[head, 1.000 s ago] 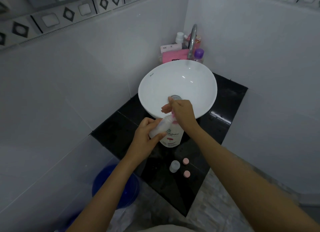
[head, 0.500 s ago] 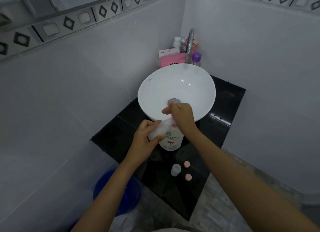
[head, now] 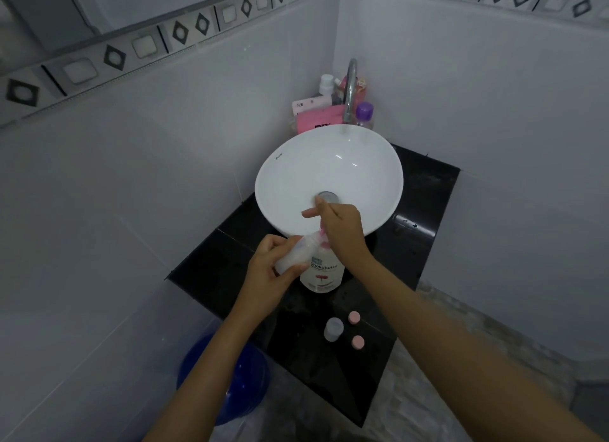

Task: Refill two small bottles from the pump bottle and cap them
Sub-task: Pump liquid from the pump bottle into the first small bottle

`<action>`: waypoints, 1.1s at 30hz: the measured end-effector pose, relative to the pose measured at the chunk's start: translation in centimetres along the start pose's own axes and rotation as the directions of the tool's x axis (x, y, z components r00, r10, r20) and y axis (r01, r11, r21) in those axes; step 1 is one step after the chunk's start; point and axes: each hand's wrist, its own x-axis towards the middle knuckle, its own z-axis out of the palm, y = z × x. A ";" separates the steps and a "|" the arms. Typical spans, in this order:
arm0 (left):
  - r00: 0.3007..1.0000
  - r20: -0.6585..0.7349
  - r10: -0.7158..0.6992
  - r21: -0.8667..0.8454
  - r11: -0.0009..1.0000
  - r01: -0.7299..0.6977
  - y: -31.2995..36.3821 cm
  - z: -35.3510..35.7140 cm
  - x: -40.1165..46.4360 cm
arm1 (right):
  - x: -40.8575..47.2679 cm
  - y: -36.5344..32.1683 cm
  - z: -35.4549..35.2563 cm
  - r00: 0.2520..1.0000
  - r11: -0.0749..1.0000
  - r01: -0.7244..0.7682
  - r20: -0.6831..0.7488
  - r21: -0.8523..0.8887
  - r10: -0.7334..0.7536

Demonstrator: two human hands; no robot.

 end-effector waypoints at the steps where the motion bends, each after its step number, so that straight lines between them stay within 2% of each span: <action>1: 1.000 0.002 0.000 -0.004 1.000 0.000 0.0 0.0 0.0 | -0.1 0.0 0.1 1.000 1.000 -0.009 -0.006 0.024 0.010; 4: 1.000 0.003 -0.016 0.019 1.000 0.016 -0.6 0.0 -0.1 | -0.7 0.8 0.6 0.999 0.999 -0.009 -0.033 0.031 0.010; 10: 1.000 0.006 -0.022 0.009 1.000 0.022 -0.5 0.0 0.0 | -0.2 0.4 0.2 0.999 0.997 0.021 -0.035 -0.068 -0.023; 15: 1.000 0.000 -0.018 -0.011 1.000 0.018 -0.3 0.0 0.2 | -0.4 0.4 0.2 0.997 0.998 0.060 -0.055 0.020 -0.058; 21: 0.999 0.017 -0.037 0.025 0.999 0.036 -1.4 0.1 -0.1 | -0.7 2.1 0.9 0.996 0.997 0.066 -0.062 -0.037 -0.068; 27: 1.000 0.012 -0.015 -0.026 1.000 0.015 -0.6 -0.1 0.2 | 0.0 0.1 0.0 0.996 0.992 0.088 -0.026 -0.089 -0.091; 33: 1.000 0.015 -0.009 -0.023 1.000 0.010 -0.9 -0.1 0.3 | -0.3 0.6 0.4 0.999 0.998 0.053 -0.006 -0.024 -0.053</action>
